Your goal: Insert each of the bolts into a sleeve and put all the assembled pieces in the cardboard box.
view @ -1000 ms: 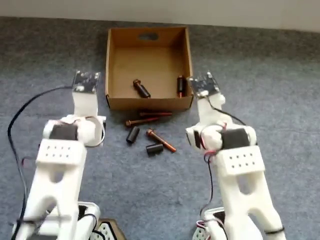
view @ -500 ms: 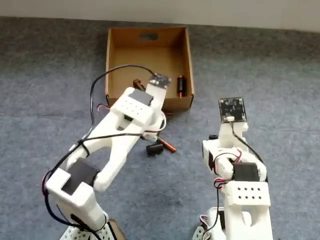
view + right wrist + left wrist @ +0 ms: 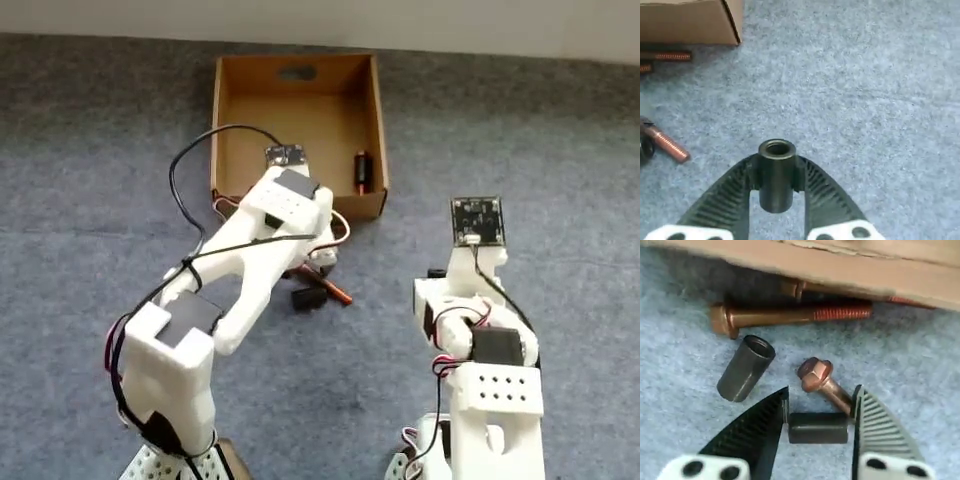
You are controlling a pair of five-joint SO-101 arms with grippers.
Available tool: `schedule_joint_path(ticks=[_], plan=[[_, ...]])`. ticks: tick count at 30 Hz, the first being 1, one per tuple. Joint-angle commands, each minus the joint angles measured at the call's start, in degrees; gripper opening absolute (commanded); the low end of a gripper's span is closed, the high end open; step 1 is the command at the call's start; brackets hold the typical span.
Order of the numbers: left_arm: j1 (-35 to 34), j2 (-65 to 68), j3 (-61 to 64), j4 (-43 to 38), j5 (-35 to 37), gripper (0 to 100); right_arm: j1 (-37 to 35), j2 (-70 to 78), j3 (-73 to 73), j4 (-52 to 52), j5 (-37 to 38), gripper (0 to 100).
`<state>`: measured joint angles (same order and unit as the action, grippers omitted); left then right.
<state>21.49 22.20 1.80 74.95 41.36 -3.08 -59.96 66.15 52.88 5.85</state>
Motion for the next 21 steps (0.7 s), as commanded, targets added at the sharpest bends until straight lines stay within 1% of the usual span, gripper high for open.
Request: schedule_joint_path(ticks=[1, 6, 11, 14, 19, 21], plan=[[-0.31, 0.92, -2.33, -3.16, 0.44, 20, 0.48, -1.01, 0.57, -2.33, -0.53, 0.6], [-0.66, 3.30, -2.33, -5.19, 0.44, 19, 0.48, -1.01, 1.01, -2.77, -0.53, 0.6], [-0.66, 3.82, -2.33, -5.19, 0.44, 19, 0.48, -1.10, 1.01, -2.77, -0.53, 0.6], [-0.75, 3.82, -2.33, -7.30, 0.26, 19, 0.48, -1.19, 1.01, -2.77, -0.53, 0.6], [-0.04, 3.82, -1.80, -13.80, 0.44, 10, 0.48, -1.19, 1.01, -2.68, -0.53, 0.6], [0.66, 3.82, -1.80, -14.95, 0.44, 10, 0.48, -1.19, 1.01, -2.68, -0.53, 0.6]])
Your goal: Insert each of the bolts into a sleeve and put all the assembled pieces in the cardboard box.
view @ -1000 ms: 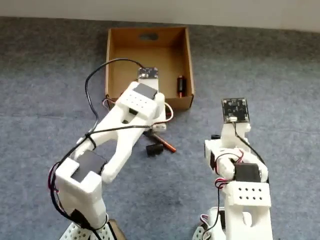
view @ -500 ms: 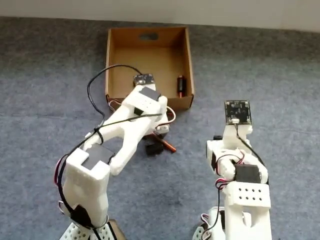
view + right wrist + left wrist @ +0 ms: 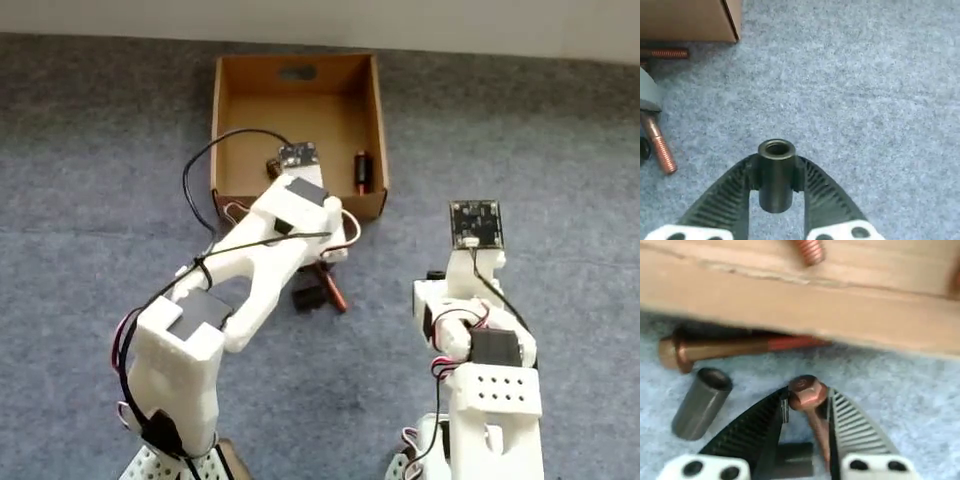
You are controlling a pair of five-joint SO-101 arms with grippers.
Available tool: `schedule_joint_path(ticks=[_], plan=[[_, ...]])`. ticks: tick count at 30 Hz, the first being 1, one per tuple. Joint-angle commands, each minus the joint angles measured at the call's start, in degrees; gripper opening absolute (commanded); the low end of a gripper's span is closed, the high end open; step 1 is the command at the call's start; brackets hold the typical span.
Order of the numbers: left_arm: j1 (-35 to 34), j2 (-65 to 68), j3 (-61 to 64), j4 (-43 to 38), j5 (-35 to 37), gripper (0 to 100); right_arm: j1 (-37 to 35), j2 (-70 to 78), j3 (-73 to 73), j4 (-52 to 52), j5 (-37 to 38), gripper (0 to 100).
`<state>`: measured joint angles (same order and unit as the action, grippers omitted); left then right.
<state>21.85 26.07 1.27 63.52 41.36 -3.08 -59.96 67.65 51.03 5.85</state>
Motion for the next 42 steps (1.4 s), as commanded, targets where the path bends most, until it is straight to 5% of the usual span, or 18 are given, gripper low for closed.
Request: schedule_joint_path(ticks=[1, 16, 22, 42], plan=[[0.84, -0.04, -1.27, -3.87, 0.44, 10, 0.48, -1.19, -0.48, -0.84, -0.53, 0.6], [5.76, -0.57, -1.19, -4.92, -5.63, 12, 0.48, -1.27, -0.48, -0.75, -0.53, 0.6], [6.29, -0.40, -1.80, 0.88, -5.71, 19, 0.48, -1.27, -0.48, -0.75, -0.53, 0.6], [9.71, 0.04, -1.19, -1.05, -7.12, 6, 0.48, -1.27, -0.48, -0.75, -0.53, 0.6]])
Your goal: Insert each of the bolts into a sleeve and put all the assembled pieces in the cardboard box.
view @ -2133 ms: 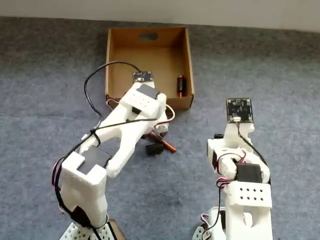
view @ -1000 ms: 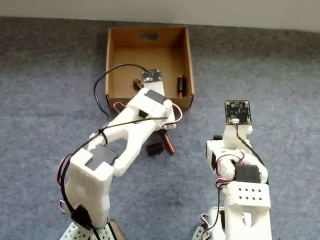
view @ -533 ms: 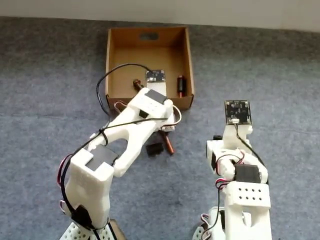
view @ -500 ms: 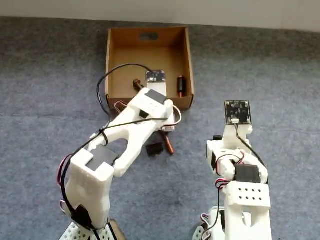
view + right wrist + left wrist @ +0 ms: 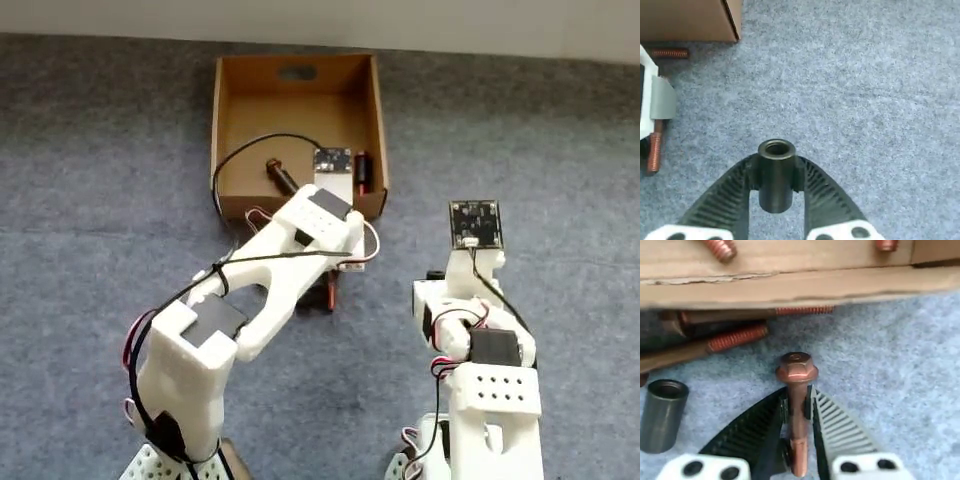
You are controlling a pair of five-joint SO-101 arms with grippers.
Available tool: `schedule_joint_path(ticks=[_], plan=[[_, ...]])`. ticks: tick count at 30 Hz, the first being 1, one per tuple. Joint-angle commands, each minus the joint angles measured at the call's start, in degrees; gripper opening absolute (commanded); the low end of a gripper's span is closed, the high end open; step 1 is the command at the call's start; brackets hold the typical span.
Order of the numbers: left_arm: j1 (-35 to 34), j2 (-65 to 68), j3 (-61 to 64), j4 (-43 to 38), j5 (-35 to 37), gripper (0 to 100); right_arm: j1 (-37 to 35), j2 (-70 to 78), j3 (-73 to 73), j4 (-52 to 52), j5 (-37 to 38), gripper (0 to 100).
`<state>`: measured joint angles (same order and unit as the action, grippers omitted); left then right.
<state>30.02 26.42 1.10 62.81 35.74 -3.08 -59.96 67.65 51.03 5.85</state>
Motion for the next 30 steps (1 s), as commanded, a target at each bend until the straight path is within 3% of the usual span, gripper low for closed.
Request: schedule_joint_path(ticks=[1, 9, 14, 22, 27, 30], plan=[[1.89, -0.31, -1.01, -0.35, -2.11, 6, 0.48, -1.27, -0.48, -0.75, -0.53, 0.6], [4.44, -0.31, -1.54, -0.97, -2.90, 7, 0.48, -1.27, -0.48, -0.75, -0.53, 0.6], [1.71, -0.31, -0.92, -3.87, -2.64, 15, 0.57, -1.27, -0.48, -0.66, -0.53, 0.6], [1.10, 4.18, -4.09, -3.43, -2.46, 13, 0.66, -1.27, -0.48, -0.66, -0.53, 0.6], [1.71, 8.22, -10.95, 4.40, -2.73, 13, 0.66, -1.27, -0.48, -0.66, -0.53, 0.6], [1.54, 9.98, -13.49, 6.15, -2.90, 3, 0.66, -1.27, -0.48, -0.75, -0.53, 0.6]])
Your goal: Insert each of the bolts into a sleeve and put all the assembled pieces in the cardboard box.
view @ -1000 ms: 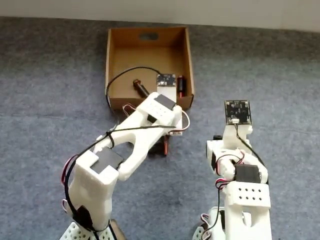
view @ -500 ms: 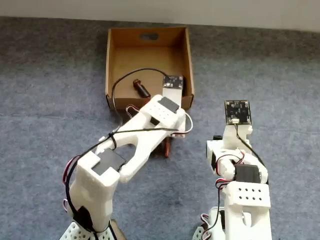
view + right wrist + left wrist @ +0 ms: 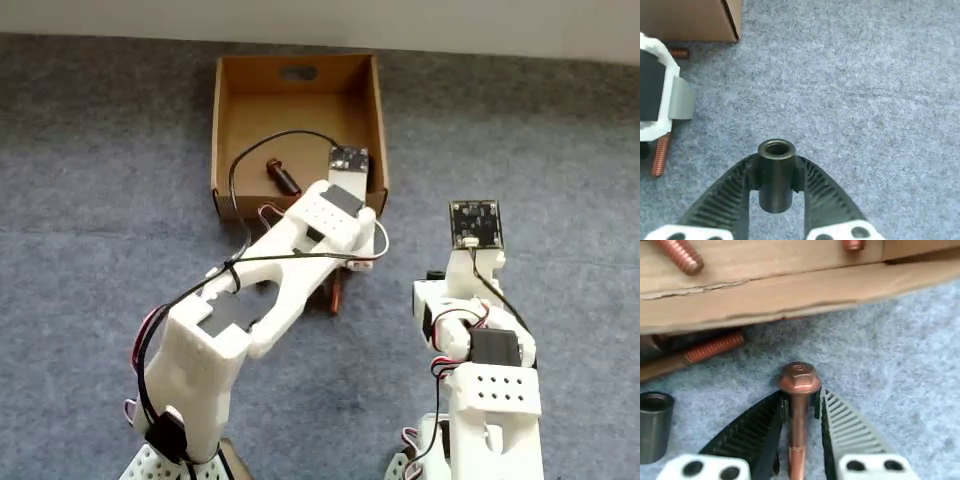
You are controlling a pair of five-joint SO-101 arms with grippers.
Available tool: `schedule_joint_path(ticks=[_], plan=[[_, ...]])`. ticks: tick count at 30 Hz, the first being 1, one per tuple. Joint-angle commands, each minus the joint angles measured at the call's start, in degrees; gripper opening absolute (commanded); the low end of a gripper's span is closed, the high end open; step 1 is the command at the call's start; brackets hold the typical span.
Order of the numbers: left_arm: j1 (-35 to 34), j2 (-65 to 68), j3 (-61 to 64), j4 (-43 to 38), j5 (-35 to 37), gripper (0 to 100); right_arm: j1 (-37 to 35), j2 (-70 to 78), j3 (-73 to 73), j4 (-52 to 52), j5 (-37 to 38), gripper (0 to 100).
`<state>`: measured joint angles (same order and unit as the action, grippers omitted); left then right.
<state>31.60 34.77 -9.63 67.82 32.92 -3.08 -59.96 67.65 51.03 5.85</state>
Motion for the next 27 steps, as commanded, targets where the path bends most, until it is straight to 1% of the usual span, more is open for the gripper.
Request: schedule_joint_path(ticks=[1, 3, 8, 10, 15, 22, 24, 27], plan=[[-0.04, 1.98, -3.38, 1.23, -0.79, 0, 0.66, -1.27, -0.48, -0.75, -0.53, 0.6], [0.48, 2.07, -3.47, 1.58, -2.55, 1, 0.66, -1.27, -0.48, -0.75, -0.62, 0.6], [0.40, 1.80, -3.91, 1.67, -2.90, 1, 0.75, -1.36, -0.40, -0.84, -0.97, 0.6], [0.31, -0.22, -3.74, 1.67, -2.90, 1, 0.75, -1.36, -0.40, -0.84, -0.97, 0.6], [0.48, -11.21, -1.19, 2.55, -2.90, 1, 0.75, -1.36, -0.40, -0.92, -3.96, 0.6], [-0.92, -26.68, 9.63, 2.02, -3.08, 1, 0.75, -1.36, -0.31, -1.27, -4.13, 0.6], [-0.92, -30.99, 12.35, 1.41, -5.01, 1, 0.75, -1.45, 0.84, -3.03, -4.22, 0.6], [-0.92, -37.23, 17.71, -2.64, -9.85, 1, 0.75, -3.38, 4.88, -7.96, -4.22, 0.6]])
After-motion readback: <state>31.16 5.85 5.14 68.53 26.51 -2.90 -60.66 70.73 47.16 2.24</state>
